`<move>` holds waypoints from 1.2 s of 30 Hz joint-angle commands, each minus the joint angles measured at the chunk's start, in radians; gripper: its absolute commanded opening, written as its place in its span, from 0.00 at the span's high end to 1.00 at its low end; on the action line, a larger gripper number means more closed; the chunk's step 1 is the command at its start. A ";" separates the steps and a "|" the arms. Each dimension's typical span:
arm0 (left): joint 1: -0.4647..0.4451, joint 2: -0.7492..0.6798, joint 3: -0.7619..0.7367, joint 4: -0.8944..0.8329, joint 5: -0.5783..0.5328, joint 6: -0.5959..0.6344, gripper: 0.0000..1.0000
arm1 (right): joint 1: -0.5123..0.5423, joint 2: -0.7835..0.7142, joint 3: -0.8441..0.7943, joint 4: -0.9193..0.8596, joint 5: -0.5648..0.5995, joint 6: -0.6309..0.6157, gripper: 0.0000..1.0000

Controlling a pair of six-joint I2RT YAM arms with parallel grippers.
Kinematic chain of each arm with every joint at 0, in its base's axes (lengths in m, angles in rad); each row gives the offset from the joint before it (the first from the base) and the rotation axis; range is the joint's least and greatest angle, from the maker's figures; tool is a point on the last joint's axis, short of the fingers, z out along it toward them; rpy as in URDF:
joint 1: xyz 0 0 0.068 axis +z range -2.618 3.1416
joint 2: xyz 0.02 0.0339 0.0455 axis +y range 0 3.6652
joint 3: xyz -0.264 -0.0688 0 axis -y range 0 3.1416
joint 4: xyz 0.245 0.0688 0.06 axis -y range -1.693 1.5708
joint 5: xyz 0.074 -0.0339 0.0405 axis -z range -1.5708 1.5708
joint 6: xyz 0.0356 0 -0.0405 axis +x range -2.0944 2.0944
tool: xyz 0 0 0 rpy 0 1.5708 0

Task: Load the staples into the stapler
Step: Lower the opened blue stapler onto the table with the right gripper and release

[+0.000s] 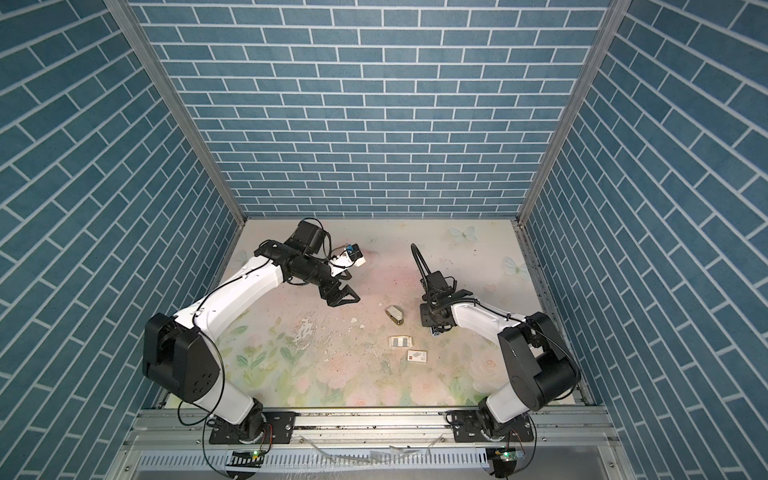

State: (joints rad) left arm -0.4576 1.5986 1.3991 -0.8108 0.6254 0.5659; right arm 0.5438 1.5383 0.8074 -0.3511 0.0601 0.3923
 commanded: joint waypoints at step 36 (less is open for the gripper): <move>-0.075 0.073 0.061 -0.069 -0.008 0.129 0.07 | 0.010 -0.153 -0.034 -0.109 -0.033 0.033 0.55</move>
State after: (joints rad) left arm -0.5163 1.6302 1.4200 -0.8375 0.6239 0.6472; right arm 0.5495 1.4391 0.7841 -0.4034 0.0505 0.4049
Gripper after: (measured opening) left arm 0.932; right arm 0.448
